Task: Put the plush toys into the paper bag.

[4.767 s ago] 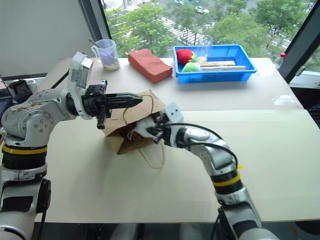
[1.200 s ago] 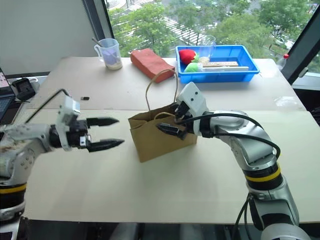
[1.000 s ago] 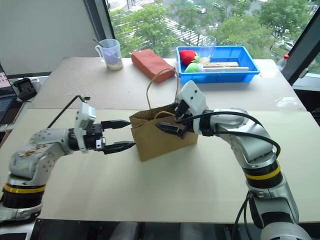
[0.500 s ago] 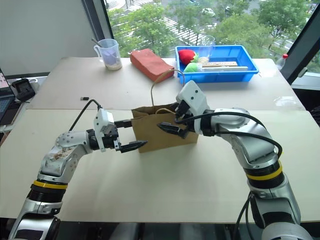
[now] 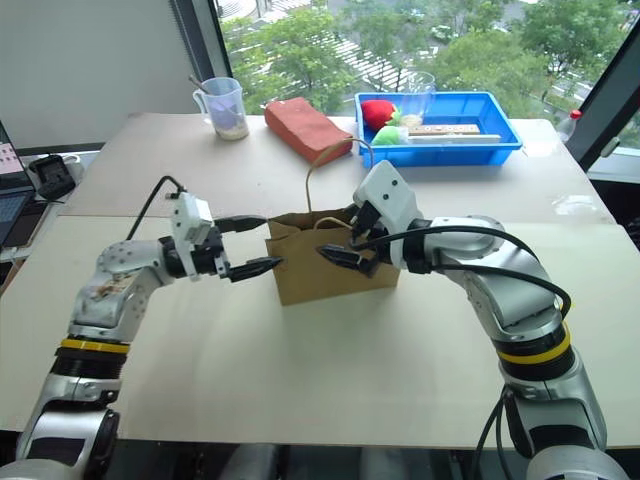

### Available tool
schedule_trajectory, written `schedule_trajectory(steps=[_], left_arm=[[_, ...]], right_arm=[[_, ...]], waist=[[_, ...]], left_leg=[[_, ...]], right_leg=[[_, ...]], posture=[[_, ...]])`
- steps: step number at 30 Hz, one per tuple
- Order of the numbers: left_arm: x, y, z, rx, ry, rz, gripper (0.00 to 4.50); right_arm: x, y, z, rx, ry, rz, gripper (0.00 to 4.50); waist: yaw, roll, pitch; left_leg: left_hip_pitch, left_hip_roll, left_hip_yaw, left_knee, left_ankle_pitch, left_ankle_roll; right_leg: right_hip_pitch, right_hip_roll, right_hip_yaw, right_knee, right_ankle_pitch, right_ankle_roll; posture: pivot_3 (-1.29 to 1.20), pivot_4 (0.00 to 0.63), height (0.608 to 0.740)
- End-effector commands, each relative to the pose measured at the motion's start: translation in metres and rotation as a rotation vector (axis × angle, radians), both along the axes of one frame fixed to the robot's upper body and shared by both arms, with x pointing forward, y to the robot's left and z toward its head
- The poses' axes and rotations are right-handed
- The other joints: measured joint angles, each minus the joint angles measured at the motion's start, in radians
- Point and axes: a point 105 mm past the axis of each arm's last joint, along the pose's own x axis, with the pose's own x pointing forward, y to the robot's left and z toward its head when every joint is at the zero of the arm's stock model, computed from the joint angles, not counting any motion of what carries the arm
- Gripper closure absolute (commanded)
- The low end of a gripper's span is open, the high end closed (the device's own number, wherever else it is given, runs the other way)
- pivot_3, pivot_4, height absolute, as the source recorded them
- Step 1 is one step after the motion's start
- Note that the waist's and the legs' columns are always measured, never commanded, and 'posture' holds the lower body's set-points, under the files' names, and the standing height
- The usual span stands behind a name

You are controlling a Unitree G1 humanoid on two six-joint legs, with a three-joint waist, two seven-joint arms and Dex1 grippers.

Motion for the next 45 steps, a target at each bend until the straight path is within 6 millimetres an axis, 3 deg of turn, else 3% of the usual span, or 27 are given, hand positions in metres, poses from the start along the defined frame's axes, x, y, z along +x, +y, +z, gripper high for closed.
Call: schedule_trajectory(steps=[1, 5, 6, 9, 15, 16, 21, 25, 30, 36, 40, 45], left_arm=[[0.000, -0.011, -0.003, 0.037, -0.021, -0.073, 0.00], [0.006, -0.013, -0.017, 0.100, -0.036, -0.066, 0.00], [0.010, -0.014, -0.018, 0.085, -0.035, -0.059, 0.25], [0.015, -0.021, -0.012, 0.037, -0.035, -0.069, 1.30], [0.014, -0.025, -0.007, 0.014, -0.029, -0.099, 4.31], [0.014, -0.024, -0.007, 0.013, -0.026, -0.100, 4.49], [0.024, -0.013, -0.006, -0.009, 0.019, -0.051, 4.49], [0.030, 0.005, -0.001, 0.016, 0.020, -0.017, 4.49], [0.019, 0.014, 0.014, 0.047, -0.024, -0.105, 4.49], [-0.011, 0.010, 0.027, 0.078, 0.021, -0.335, 4.49], [-0.011, 0.007, 0.010, 0.127, 0.043, -0.369, 4.49], [-0.009, 0.002, -0.013, 0.127, 0.063, -0.341, 4.49]], right_arm=[[-0.004, 0.002, 0.012, 0.019, -0.044, 0.011, 0.02], [-0.004, 0.004, 0.013, 0.026, -0.046, 0.012, 0.02], [-0.003, 0.005, 0.013, 0.027, -0.047, 0.013, 0.00], [-0.003, 0.007, 0.014, 0.031, -0.049, 0.014, 0.00], [-0.003, 0.005, 0.017, 0.033, -0.054, 0.007, 0.00], [-0.003, 0.004, 0.017, 0.033, -0.056, 0.004, 0.00], [-0.009, -0.010, 0.035, 0.038, -0.089, -0.001, 0.00], [-0.036, -0.024, 0.065, 0.127, -0.083, 0.102, 0.00], [-0.048, -0.052, 0.088, 0.132, -0.046, 0.089, 0.00], [-0.051, -0.085, 0.091, 0.048, 0.040, 0.073, 0.00], [-0.046, -0.095, 0.089, 0.019, 0.059, 0.073, 0.00], [-0.048, -0.086, 0.084, 0.013, 0.086, 0.123, 0.00]], waist=[[-0.004, 0.000, 0.000], [-0.014, 0.000, 0.000], [-0.014, 0.000, 0.000], [-0.013, 0.000, 0.000], [-0.013, 0.000, 0.000], [-0.013, 0.000, 0.000], [-0.010, 0.000, 0.000], [-0.010, 0.000, 0.000], [-0.012, 0.000, 0.000], [-0.010, 0.000, 0.000], [-0.012, 0.000, 0.000], [-0.013, 0.000, 0.000]], left_leg=[[0.000, 0.000, 0.000, 0.000, 0.000, 0.000], [0.000, 0.000, 0.000, 0.000, 0.000, 0.000], [0.000, 0.000, 0.000, 0.000, 0.000, 0.000], [0.000, 0.000, 0.000, 0.000, 0.000, 0.000], [0.000, 0.000, 0.000, 0.000, 0.000, 0.000], [0.000, 0.000, 0.000, 0.000, 0.000, 0.000], [0.000, 0.000, 0.000, 0.000, 0.000, 0.000], [-0.001, 0.000, 0.000, 0.000, 0.000, 0.000], [-0.001, 0.000, 0.000, -0.001, -0.001, 0.001], [-0.002, 0.000, 0.000, -0.001, -0.001, 0.001], [-0.001, 0.000, 0.000, -0.001, -0.001, 0.001], [-0.001, 0.000, 0.001, 0.000, -0.001, 0.001]], right_leg=[[0.000, 0.000, 0.000, 0.000, 0.000, 0.000], [0.000, 0.000, 0.000, 0.000, 0.000, 0.000], [0.000, 0.000, 0.000, 0.000, 0.000, 0.000], [0.000, 0.000, 0.000, 0.000, 0.000, 0.000], [0.000, 0.000, 0.000, 0.002, 0.000, 0.000], [0.000, 0.000, 0.000, 0.002, 0.000, 0.000], [0.000, 0.000, 0.000, 0.001, 0.000, 0.000], [0.000, 0.000, 0.000, 0.001, 0.000, 0.000], [0.000, 0.000, 0.000, 0.001, 0.000, 0.000], [0.000, 0.000, 0.000, 0.000, 0.000, 0.000], [0.000, 0.000, 0.000, -0.001, 0.000, 0.000], [0.000, 0.000, 0.000, -0.001, 0.000, 0.000]], posture=[[0.00, 0.150, 0.740], [0.00, 0.150, 0.740], [0.00, 0.150, 0.740], [0.00, 0.150, 0.740], [0.00, 0.150, 0.740], [0.00, 0.150, 0.740], [0.00, 0.150, 0.740], [0.00, 0.150, 0.740], [0.00, 0.150, 0.740], [0.00, 0.150, 0.740], [0.00, 0.150, 0.740], [0.00, 0.150, 0.740]])
